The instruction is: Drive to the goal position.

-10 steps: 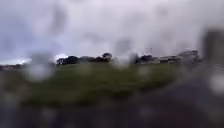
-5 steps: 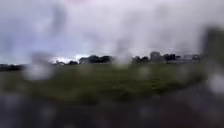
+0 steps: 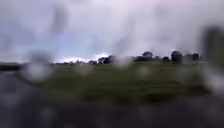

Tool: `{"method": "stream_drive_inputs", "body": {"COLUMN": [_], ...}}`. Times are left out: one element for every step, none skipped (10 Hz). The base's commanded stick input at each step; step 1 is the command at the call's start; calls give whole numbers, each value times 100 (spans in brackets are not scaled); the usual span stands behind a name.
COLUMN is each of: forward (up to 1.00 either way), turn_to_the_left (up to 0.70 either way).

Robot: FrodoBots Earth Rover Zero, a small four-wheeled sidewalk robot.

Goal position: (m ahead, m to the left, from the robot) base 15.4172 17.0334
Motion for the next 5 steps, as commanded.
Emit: {"method": "stream_drive_inputs", "body": {"forward": [0, 0, 0, 0, 0], "turn_to_the_left": [70, 70, 70, 70, 70]}}
